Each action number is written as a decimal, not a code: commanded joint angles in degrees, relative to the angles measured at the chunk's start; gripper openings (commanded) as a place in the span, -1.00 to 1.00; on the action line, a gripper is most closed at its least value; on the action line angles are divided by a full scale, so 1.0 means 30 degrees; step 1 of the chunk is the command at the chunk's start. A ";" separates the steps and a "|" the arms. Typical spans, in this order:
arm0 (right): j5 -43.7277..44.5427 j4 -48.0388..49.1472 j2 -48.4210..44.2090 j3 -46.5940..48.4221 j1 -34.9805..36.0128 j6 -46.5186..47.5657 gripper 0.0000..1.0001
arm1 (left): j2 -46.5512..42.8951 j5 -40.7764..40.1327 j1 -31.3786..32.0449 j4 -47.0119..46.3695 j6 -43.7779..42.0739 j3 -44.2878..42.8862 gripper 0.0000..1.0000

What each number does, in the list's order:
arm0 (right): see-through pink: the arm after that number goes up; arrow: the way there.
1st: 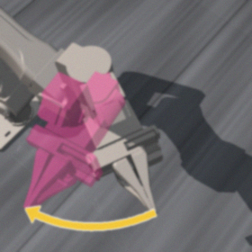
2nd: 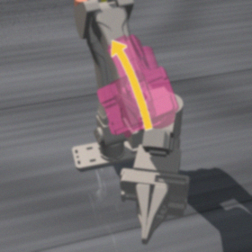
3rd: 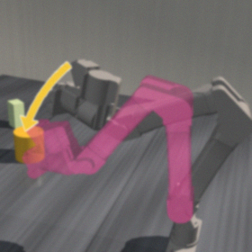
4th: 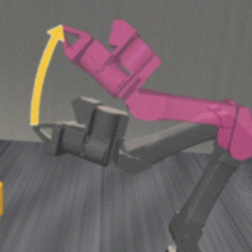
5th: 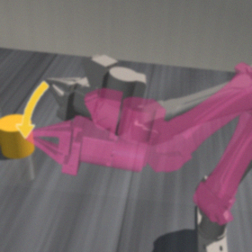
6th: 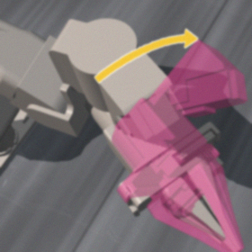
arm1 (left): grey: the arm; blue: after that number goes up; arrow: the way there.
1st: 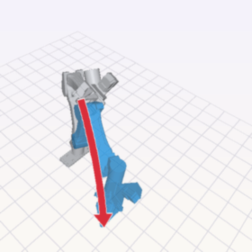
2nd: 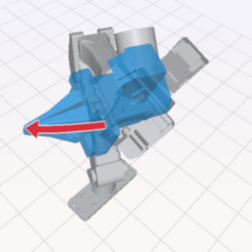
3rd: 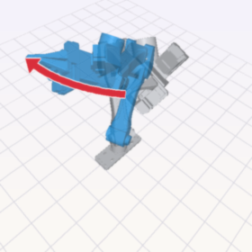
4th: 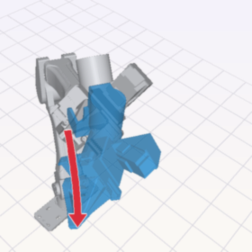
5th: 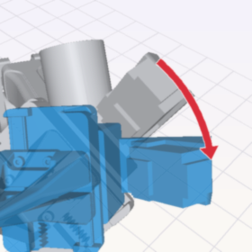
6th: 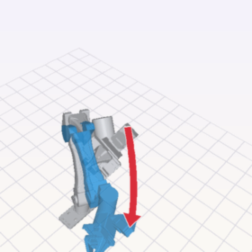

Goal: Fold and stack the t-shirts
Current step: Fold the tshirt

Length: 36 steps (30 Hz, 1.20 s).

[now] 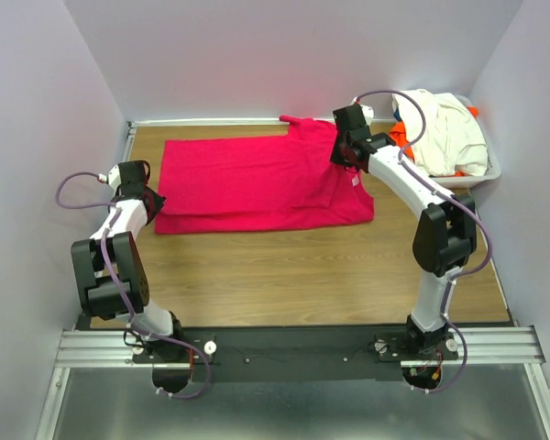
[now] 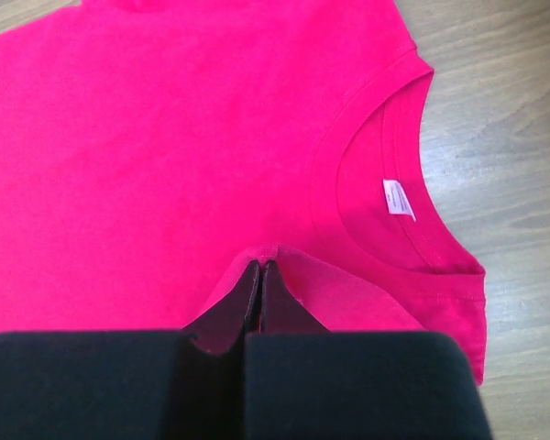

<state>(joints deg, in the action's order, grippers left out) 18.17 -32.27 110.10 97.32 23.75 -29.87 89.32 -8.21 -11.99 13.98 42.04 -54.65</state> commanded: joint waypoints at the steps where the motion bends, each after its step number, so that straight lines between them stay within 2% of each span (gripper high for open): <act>1: -0.0432 0.0210 0.0622 0.1046 -0.0298 0.0346 -0.99 | 0.0110 0.0655 -0.0515 -0.0469 -0.0478 -0.0210 -1.00; 16: -0.0639 0.0239 0.1589 0.2980 -0.0387 0.0903 -0.99 | 0.0199 0.1535 -0.0867 -0.1085 -0.0684 -0.0385 -1.00; 36: 0.0125 0.0679 0.0154 0.1223 -0.1089 0.0903 -0.99 | -0.0798 0.2647 -0.1804 -0.2257 -0.0889 0.0522 -1.00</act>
<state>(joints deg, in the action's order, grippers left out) 17.19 -31.73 113.06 102.24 21.34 -27.75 88.49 -1.41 -16.38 9.21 40.34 -54.02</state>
